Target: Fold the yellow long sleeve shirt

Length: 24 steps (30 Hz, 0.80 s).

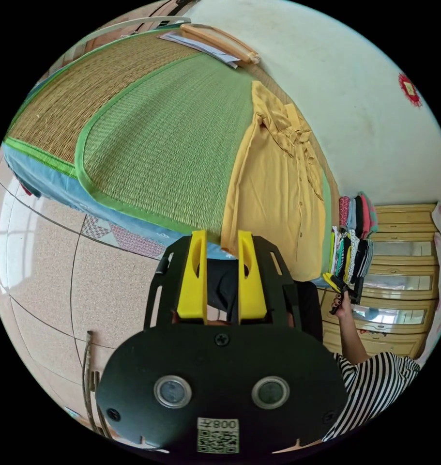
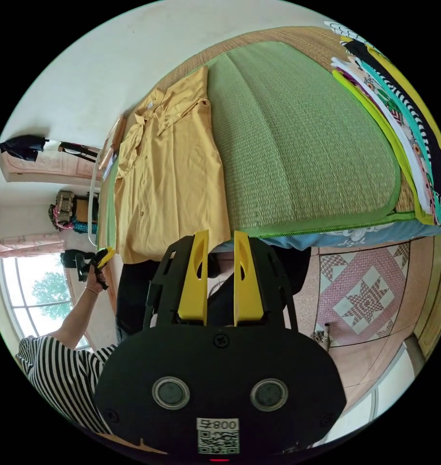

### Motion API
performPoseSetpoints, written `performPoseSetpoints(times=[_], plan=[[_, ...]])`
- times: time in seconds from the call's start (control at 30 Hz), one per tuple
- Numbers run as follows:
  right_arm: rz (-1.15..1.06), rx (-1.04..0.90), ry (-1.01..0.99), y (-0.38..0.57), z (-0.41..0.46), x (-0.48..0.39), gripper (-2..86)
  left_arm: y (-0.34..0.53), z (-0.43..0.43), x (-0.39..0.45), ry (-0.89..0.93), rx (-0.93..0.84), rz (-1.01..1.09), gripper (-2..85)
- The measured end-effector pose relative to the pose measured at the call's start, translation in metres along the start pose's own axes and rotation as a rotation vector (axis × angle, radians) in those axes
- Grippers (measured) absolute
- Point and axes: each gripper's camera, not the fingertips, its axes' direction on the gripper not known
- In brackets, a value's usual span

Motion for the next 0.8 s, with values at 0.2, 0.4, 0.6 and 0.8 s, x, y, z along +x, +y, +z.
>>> performPoseSetpoints(times=[0.2, 0.4, 0.6, 0.8], plan=[[-0.005, -0.042, 0.088, -0.017, 0.002, -0.027, 8.0, -0.004, 0.020, -0.007, 0.000, -0.015, 0.011, 9.8], [-0.008, -0.050, 0.143, -0.025, -0.012, -0.058, 7.7, -0.011, 0.050, 0.002, -0.052, -0.079, 0.098, 10.0], [0.003, -0.038, 0.210, -0.026, -0.025, -0.095, 8.7, -0.010, 0.066, -0.002, -0.049, -0.082, 0.135, 10.0], [0.040, -0.020, 0.300, -0.026, -0.035, -0.132, 8.7, -0.009, 0.081, -0.014, -0.018, -0.081, 0.114, 8.9]])
